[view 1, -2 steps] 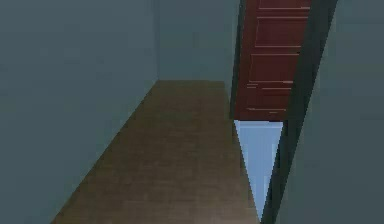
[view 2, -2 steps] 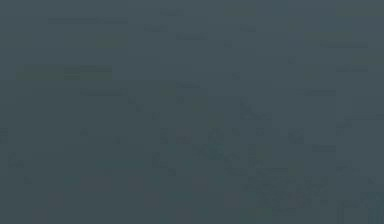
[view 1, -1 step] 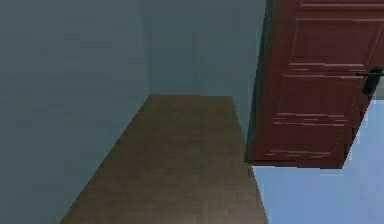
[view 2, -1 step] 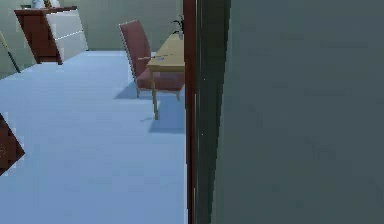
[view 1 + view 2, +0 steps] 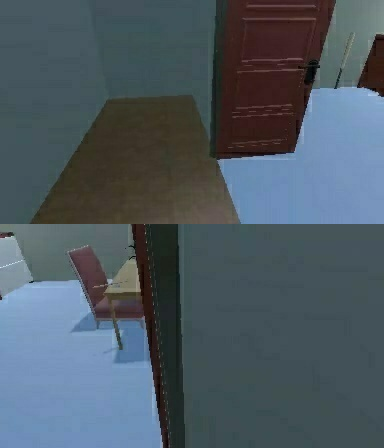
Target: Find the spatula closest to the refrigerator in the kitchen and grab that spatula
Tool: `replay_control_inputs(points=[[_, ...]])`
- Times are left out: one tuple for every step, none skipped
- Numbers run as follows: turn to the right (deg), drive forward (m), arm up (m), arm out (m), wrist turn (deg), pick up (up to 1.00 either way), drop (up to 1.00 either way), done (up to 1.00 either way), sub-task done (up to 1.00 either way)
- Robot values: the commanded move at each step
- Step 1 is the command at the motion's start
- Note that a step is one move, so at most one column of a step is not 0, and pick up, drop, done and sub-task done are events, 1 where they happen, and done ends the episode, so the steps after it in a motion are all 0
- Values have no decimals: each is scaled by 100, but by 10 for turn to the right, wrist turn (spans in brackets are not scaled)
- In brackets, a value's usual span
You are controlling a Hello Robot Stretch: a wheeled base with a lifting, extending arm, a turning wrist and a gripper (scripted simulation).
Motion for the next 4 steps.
replay_control_inputs(points=[[0,20,0,0,0,0,0,0,0],[360,0,0,0,0,0,0,0,0],[0,35,0,0,0,0,0,0,0],[90,0,0,0,0,0,0,0,0]])
